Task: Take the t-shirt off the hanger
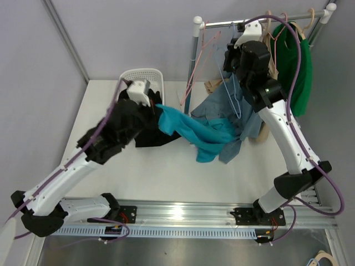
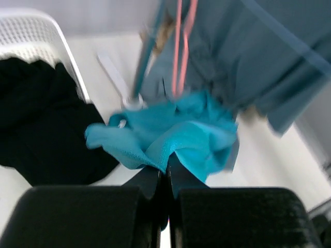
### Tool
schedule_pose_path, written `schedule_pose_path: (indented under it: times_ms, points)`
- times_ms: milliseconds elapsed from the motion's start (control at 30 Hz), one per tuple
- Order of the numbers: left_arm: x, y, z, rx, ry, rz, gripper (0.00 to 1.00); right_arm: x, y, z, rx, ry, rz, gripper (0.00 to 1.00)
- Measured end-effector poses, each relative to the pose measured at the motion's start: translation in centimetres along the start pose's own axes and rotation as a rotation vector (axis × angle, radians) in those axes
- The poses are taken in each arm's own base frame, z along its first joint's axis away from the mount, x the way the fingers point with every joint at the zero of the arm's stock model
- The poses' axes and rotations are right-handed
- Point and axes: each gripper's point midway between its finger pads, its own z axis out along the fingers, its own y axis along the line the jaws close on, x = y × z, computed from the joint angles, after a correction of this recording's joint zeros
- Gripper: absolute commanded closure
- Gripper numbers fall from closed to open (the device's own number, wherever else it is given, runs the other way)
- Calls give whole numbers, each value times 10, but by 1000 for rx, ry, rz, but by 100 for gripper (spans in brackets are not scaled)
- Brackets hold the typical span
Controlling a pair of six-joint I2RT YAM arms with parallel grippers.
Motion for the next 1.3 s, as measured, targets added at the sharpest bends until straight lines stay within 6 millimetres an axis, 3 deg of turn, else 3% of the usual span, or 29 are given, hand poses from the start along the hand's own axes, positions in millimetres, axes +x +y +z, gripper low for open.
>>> schedule_pose_path:
  times_ms: [100,200,300,467,567,667,900,1033,1167,1300]
  points:
    - [-55,22,-6,-42,-101,-54,99,-15,-1,12,26,-34,1,100]
    - [-90,51,-2,-93,-153,-95,99,-19,-3,16,41,-47,3,100]
    - [-123,73,20,-127,-185,-120,99,-21,-3,22,47,-62,4,100]
    - [-165,82,98,-68,-224,-133,99,-19,-2,42,55,-77,-4,100]
    - [-212,77,152,25,-287,-128,99,-12,-3,57,54,-76,-10,100]
    - [-244,83,184,90,-378,-119,99,-4,-5,69,50,-69,-15,100]
    - [-258,151,184,9,-455,-128,99,5,-11,93,-7,-70,-16,100]
    - [-250,193,178,-78,-451,-143,99,7,-11,98,-30,-68,-10,100]
    - [-217,224,177,-152,-391,-172,99,6,-3,98,-70,-77,3,100]
    - [-177,233,186,-166,-316,-212,99,9,6,99,-106,-76,13,100]
